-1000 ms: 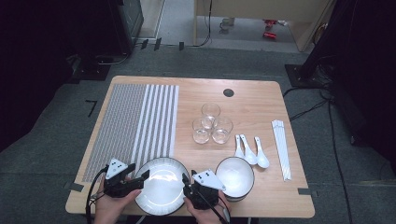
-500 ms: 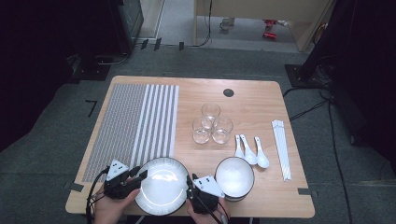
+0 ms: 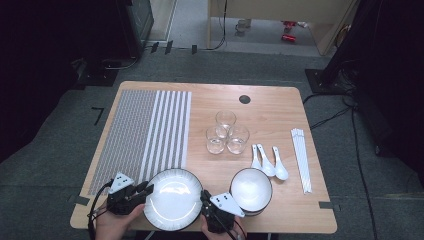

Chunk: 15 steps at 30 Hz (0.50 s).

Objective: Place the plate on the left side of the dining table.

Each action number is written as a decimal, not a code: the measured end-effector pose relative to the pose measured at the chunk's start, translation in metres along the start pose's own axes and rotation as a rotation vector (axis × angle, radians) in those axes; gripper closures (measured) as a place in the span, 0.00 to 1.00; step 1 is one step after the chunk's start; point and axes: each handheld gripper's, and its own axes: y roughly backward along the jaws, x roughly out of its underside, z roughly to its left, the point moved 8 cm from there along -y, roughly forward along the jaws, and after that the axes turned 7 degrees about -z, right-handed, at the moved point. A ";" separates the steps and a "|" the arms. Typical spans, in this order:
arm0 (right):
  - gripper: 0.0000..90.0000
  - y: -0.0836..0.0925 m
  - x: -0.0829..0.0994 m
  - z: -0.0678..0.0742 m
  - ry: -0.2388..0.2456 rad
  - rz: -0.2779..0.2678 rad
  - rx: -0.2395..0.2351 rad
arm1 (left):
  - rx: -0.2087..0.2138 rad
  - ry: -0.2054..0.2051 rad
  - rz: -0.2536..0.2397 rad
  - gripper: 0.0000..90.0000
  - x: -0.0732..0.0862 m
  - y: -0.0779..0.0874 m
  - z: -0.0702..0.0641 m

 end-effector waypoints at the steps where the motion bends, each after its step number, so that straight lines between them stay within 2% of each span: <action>1: 0.95 0.000 0.001 0.000 0.005 0.003 0.008 | 0.000 0.003 -0.001 0.78 0.001 0.001 0.000; 3: 0.95 0.000 0.002 0.000 0.001 -0.004 0.017 | 0.000 0.005 0.002 0.79 0.001 0.002 0.000; 5: 0.94 -0.002 0.003 -0.001 -0.030 -0.003 0.011 | 0.005 0.010 0.015 0.79 0.004 0.002 0.000; 7: 0.94 -0.002 0.003 -0.001 -0.037 -0.004 0.009 | 0.004 0.015 0.018 0.79 0.005 0.003 0.000; 9: 0.94 -0.002 0.003 -0.001 -0.078 -0.005 0.008 | 0.006 0.027 0.016 0.80 0.006 0.004 0.000; 13: 0.95 -0.002 0.003 0.000 -0.122 -0.003 0.031 | -0.014 0.028 0.017 0.81 0.008 0.001 -0.001; 15: 0.97 -0.002 0.003 0.000 -0.125 -0.005 0.048 | -0.027 0.025 0.008 0.80 0.009 0.001 -0.001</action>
